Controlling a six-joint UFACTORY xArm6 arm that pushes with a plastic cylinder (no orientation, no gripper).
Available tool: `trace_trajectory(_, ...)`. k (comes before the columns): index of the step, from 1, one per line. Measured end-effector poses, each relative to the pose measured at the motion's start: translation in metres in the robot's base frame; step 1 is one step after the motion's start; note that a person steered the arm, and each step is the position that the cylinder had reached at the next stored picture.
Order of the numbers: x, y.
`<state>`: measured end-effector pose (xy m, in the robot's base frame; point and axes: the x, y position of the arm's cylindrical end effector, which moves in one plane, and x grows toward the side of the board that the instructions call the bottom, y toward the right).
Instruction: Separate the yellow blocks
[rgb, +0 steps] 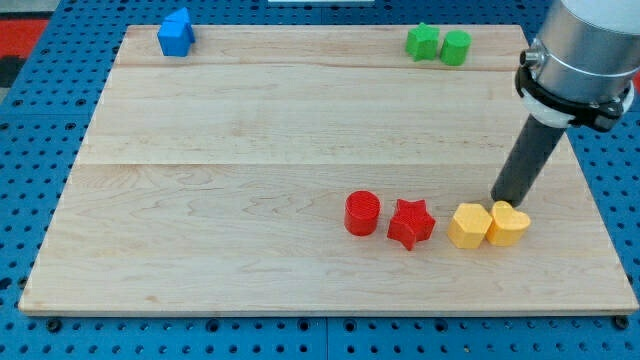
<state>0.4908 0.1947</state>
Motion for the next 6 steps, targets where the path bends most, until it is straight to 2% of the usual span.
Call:
trace_trajectory(2, -0.027, -0.016)
trace_trajectory(3, -0.006, 0.076)
trace_trajectory(4, 0.076, 0.052)
trace_trajectory(5, 0.045, -0.027)
trace_trajectory(6, -0.013, -0.085)
